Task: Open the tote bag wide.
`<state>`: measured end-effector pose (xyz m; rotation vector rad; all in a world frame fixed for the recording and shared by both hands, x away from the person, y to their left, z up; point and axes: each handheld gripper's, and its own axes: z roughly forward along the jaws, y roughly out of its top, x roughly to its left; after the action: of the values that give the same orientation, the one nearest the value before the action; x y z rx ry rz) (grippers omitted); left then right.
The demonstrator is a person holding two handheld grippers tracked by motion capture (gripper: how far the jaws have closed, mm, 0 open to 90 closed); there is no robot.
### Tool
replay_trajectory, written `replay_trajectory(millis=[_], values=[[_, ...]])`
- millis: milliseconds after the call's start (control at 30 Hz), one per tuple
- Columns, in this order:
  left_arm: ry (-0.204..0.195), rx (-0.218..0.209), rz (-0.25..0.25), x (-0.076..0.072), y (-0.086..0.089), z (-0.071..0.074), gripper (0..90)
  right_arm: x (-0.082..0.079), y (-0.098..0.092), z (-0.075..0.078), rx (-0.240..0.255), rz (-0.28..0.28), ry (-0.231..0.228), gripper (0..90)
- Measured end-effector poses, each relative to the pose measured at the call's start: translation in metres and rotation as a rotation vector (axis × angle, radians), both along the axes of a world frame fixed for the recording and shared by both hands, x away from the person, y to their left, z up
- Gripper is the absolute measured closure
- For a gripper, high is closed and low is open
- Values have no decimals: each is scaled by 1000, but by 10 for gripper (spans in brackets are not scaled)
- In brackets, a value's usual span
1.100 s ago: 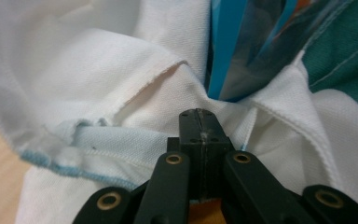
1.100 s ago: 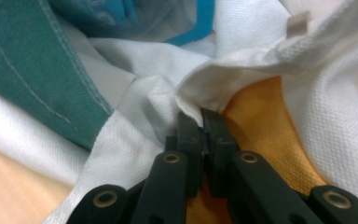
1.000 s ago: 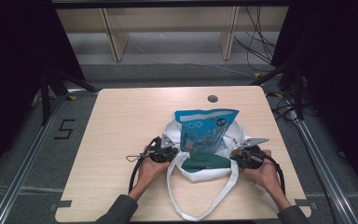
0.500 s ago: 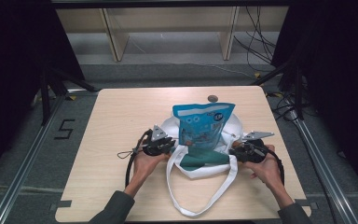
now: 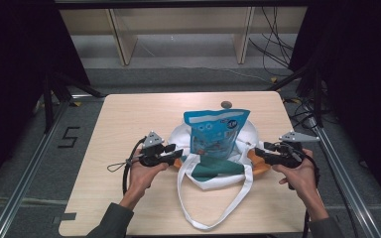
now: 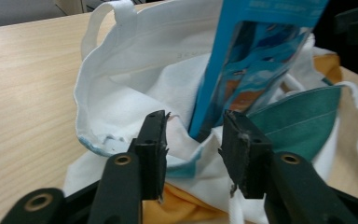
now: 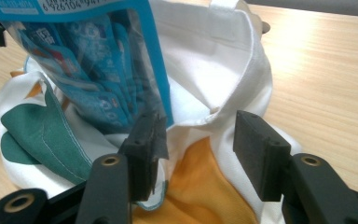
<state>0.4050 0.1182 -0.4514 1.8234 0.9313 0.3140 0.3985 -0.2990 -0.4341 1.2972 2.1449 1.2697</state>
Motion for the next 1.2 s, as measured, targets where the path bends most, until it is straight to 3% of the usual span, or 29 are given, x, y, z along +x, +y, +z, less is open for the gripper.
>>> replay_trajectory(millis=[100,267,367,467,533,600,667,700,733,867,900,933,1033,1067,1133,1167,1200], values=[[9,-12,5,-5,5,2,516,1,-3,-1,-12,8,-18,501],[17,2,1,-12,12,-1,454,-4,2,-1,13,0,20,479],[29,-3,15,-16,15,-2,423,-5,1,0,-24,24,-3,471],[27,1,9,-19,17,-4,408,-7,1,1,-32,37,-19,458],[30,12,5,-21,18,-5,396,-10,4,1,-17,32,-2,449],[21,30,5,-25,19,-5,376,-10,3,0,-38,43,-27,443],[2,48,0,-28,21,-5,356,-13,4,0,-21,30,-4,438],[4,43,-4,-30,21,-6,343,-11,3,-1,-34,39,-33,435],[9,42,-2,-32,22,-6,328,-13,5,-2,-6,28,-1,432],[15,34,-7,-40,24,-11,272,-13,2,-1,-11,38,-14,423],[15,32,-7,-44,24,-13,268,-13,1,-1,-21,33,-37,421],[12,36,-11,-45,24,-14,267,-14,2,-1,-9,28,-15,419],[8,49,-9,-52,28,-17,259,-15,2,-2,-10,39,-15,414],[4,47,-11,-54,31,-20,257,-14,0,-3,-20,51,-40,411],[17,37,-2,-57,32,-23,257,-17,1,-4,-13,59,-19,407],[22,49,0,-59,34,-23,258,-18,0,-4,-27,60,-43,407],[18,52,-5,-59,36,-23,258,-22,1,-3,-20,43,-4,407]])
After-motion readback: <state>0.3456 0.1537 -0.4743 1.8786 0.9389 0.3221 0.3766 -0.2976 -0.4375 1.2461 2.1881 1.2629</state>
